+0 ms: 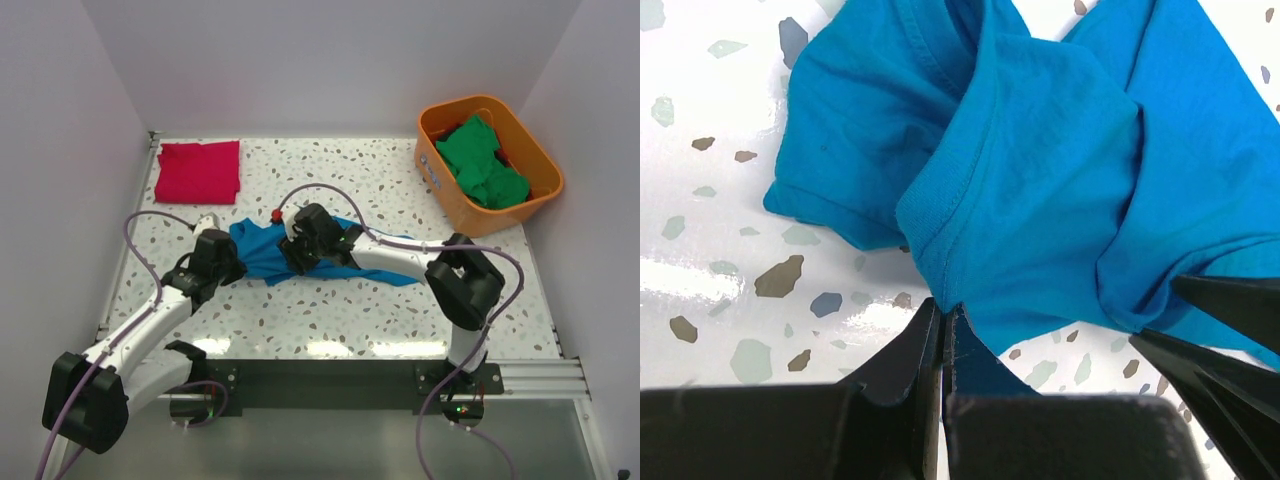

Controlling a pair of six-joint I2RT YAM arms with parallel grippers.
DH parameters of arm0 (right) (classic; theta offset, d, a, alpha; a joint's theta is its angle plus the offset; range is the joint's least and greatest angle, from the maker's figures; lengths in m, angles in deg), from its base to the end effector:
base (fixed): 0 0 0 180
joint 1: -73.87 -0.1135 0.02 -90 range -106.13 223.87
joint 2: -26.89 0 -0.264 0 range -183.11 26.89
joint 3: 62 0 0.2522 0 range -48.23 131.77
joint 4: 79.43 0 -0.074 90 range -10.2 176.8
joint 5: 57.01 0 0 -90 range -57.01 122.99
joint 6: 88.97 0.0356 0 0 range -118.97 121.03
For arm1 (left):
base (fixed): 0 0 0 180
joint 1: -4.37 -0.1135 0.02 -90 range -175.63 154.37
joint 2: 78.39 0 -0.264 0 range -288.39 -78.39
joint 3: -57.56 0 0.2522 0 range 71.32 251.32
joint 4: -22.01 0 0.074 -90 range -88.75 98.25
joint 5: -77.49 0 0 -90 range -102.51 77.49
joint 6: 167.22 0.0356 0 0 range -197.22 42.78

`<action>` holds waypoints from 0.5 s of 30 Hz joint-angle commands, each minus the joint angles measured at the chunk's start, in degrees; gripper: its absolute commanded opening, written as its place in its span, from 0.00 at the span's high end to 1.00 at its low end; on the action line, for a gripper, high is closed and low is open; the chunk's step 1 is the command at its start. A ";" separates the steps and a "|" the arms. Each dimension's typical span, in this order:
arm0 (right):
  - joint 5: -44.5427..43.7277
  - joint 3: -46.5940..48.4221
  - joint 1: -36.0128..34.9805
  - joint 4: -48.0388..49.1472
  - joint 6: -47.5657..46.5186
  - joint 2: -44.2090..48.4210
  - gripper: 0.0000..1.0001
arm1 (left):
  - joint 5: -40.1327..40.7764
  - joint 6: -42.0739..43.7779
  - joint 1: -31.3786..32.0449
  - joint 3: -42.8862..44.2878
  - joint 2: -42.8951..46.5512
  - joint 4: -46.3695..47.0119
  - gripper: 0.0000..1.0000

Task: Fold and stack the t-shirts
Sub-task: Flatten the tshirt out

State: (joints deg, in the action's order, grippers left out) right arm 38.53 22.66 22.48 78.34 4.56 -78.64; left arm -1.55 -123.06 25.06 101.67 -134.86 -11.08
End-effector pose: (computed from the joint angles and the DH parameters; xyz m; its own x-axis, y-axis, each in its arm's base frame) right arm 0.2508 0.3196 0.2032 -0.4762 -0.4981 -0.7247 -0.7939 0.5978 0.1108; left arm 0.1866 -0.0633 0.2019 -0.6238 -0.5173 -0.5859 -0.3235 0.8533 -0.4089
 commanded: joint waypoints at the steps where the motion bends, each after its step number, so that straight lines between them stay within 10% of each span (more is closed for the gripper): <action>1: 0.00 2.50 -0.37 -1.55 -3.27 -2.65 0.53 | 0.64 0.84 -0.21 0.06 0.31 1.23 1.00; 10: -1.94 2.50 -0.55 1.60 -1.86 -3.37 1.00 | 1.34 0.84 -0.21 0.68 0.48 0.26 1.00; 15: -13.25 -0.57 -0.46 2.23 2.27 7.87 1.00 | 3.01 1.37 -0.21 3.66 2.41 -2.80 1.00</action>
State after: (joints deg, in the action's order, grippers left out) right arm 33.59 22.68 22.08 78.16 4.21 -80.67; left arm -1.02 -123.04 25.06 101.89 -134.62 -11.93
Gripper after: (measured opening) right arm 0.012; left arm 0.031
